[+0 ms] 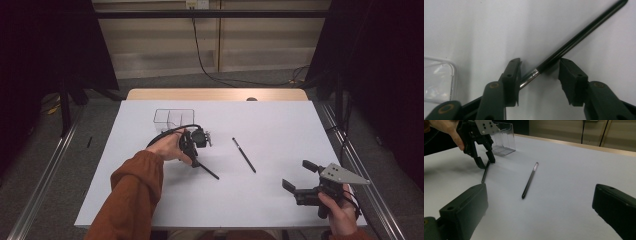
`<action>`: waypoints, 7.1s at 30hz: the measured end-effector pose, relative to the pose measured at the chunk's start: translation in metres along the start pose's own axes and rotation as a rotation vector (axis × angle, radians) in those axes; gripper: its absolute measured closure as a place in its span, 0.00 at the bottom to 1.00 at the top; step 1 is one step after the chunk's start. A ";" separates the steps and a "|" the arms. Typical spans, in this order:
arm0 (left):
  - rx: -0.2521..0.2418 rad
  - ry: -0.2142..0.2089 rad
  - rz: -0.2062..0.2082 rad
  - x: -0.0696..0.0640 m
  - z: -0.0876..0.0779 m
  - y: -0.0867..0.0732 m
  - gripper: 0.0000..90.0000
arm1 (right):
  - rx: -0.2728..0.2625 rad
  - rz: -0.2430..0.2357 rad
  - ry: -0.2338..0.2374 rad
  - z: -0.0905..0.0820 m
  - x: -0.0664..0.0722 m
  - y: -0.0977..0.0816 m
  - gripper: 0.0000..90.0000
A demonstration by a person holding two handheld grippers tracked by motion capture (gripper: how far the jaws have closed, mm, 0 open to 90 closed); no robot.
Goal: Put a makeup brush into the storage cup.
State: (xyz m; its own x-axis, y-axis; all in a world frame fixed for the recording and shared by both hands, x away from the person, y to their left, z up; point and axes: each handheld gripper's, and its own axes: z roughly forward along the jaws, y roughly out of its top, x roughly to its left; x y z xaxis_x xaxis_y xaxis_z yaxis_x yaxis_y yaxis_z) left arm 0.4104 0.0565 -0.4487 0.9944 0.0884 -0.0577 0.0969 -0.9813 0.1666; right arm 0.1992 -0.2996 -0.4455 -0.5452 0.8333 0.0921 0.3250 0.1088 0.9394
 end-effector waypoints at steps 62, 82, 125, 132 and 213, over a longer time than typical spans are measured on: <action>-0.484 0.028 -0.323 -0.011 -0.040 -0.062 0.94 | 0.005 0.010 -0.005 0.000 -0.001 0.000 0.00; -0.748 0.112 -0.386 -0.033 -0.060 -0.088 0.93 | -0.001 0.006 -0.005 0.000 -0.001 0.000 0.00; -0.857 0.036 -0.325 -0.110 -0.059 -0.112 0.93 | -0.017 -0.009 0.023 0.001 0.003 0.003 0.00; -0.820 0.000 -0.298 -0.114 -0.058 -0.102 0.93 | -0.015 -0.011 0.035 0.002 0.003 0.003 0.00; -0.166 -0.089 0.084 -0.129 -0.060 0.005 0.93 | 0.497 -0.291 0.626 0.096 0.079 0.065 0.06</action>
State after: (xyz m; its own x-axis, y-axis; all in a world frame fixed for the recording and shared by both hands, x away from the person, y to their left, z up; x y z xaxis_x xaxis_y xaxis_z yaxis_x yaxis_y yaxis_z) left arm 0.2852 0.0500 -0.3815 0.9924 -0.0152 -0.1222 0.0267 -0.9421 0.3344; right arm 0.2510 -0.1745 -0.4085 -0.9390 0.2979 0.1721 0.3273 0.6195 0.7135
